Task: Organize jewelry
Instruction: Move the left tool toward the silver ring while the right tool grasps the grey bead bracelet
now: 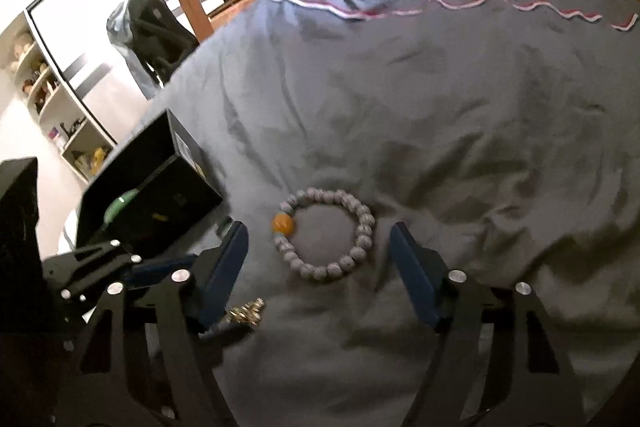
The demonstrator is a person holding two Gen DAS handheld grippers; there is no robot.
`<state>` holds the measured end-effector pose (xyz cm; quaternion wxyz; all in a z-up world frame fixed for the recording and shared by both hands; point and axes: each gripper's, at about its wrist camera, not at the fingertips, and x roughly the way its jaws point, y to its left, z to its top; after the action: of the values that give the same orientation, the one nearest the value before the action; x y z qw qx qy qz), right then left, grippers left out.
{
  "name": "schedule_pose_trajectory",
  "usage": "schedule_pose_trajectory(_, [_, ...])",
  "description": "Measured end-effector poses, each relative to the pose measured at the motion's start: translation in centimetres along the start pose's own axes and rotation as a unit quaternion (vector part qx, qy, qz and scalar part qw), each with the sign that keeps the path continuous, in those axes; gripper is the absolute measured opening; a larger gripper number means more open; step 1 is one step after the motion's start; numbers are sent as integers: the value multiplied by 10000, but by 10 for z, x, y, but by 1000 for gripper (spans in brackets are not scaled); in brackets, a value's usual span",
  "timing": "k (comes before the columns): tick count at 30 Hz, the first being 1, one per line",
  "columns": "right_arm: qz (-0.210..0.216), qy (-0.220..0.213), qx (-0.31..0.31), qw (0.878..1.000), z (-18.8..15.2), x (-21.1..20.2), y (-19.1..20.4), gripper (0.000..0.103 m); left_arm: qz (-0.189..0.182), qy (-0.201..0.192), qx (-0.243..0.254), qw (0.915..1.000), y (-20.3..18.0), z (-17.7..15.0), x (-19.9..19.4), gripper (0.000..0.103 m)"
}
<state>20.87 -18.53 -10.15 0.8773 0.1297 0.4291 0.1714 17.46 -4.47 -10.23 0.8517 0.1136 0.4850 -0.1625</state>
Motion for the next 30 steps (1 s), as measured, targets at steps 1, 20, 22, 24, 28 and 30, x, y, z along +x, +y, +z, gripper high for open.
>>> schedule_pose_trajectory(1, [-30, 7, 26, 10000, -1, 1, -1, 67, 14, 61, -31, 10000, 2, -1, 2, 50])
schedule_pose_trajectory(20, [107, -395, 377, 9985, 2, -6, -14, 9, -233, 17, -152, 9996, 10, -4, -12, 20])
schedule_pose_trajectory(22, [139, -449, 344, 9983, 2, -6, -12, 9, -213, -23, -105, 9997, 6, -2, -13, 20])
schedule_pose_trajectory(24, [213, -608, 391, 9972, 4, -12, -13, 9, -140, -88, -23, 9999, 2, -2, -15, 20])
schedule_pose_trajectory(28, [364, -928, 501, 9938, 10, -28, -12, 9, -74, -219, 69, 9997, -1, 0, -20, 20])
schedule_pose_trajectory(30, [396, -1022, 532, 9926, 12, -33, -12, 9, -96, -298, 57, 9995, 0, 0, -24, 20])
